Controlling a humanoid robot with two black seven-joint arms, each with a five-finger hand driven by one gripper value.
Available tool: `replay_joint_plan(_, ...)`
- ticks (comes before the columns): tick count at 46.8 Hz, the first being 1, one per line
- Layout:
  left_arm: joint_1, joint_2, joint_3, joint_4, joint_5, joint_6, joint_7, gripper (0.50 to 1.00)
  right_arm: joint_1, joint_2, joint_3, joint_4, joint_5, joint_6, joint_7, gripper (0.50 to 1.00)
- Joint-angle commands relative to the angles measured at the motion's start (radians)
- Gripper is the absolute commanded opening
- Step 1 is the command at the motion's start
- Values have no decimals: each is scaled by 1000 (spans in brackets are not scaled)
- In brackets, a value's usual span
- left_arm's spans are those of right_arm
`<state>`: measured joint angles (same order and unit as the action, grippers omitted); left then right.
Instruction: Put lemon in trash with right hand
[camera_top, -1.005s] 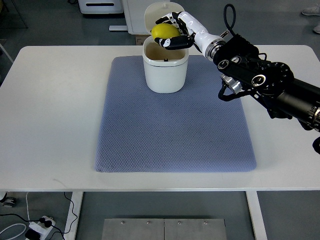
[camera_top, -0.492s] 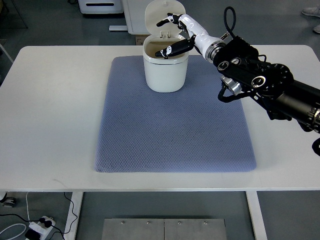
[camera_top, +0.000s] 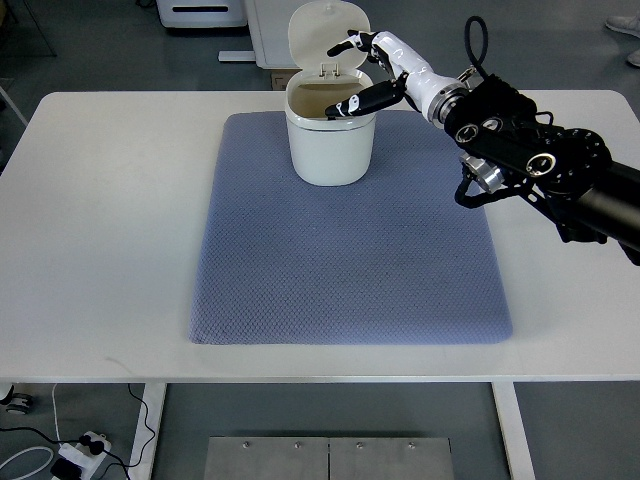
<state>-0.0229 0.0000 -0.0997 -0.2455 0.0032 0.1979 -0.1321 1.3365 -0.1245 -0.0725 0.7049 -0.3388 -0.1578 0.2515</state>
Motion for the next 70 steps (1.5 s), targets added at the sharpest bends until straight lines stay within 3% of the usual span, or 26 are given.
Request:
replay_joint_plan(1, 0, 0, 0, 0, 0, 0, 0, 1000, 0, -56, 2, 82, 0, 0, 0, 1000)
replay_joint_plan(17, 0, 0, 0, 0, 0, 0, 0, 1000, -54, -306, 39, 372, 1, -8, 2, 1000)
replay_joint_plan(30, 0, 0, 0, 0, 0, 0, 0, 1000, -299, -443, 296, 378, 20, -8, 2, 1000)
replay_joint_plan(44, 0, 0, 0, 0, 0, 0, 0, 1000, -533, -458, 586, 367, 43, 3, 25, 1000)
replay_joint_plan(53, 0, 0, 0, 0, 0, 0, 0, 1000, -602, -417, 628, 361, 228, 27, 114, 1000)
replay_joint_plan(58, 0, 0, 0, 0, 0, 0, 0, 1000, -605, -415, 625, 351, 288, 53, 94, 1000)
replay_joint_plan(64, 0, 0, 0, 0, 0, 0, 0, 1000, -605, -406, 635, 318, 313, 119, 25, 1000)
replay_joint_plan(70, 0, 0, 0, 0, 0, 0, 0, 1000, -606, -348, 681, 254, 357, 165, 11, 1000)
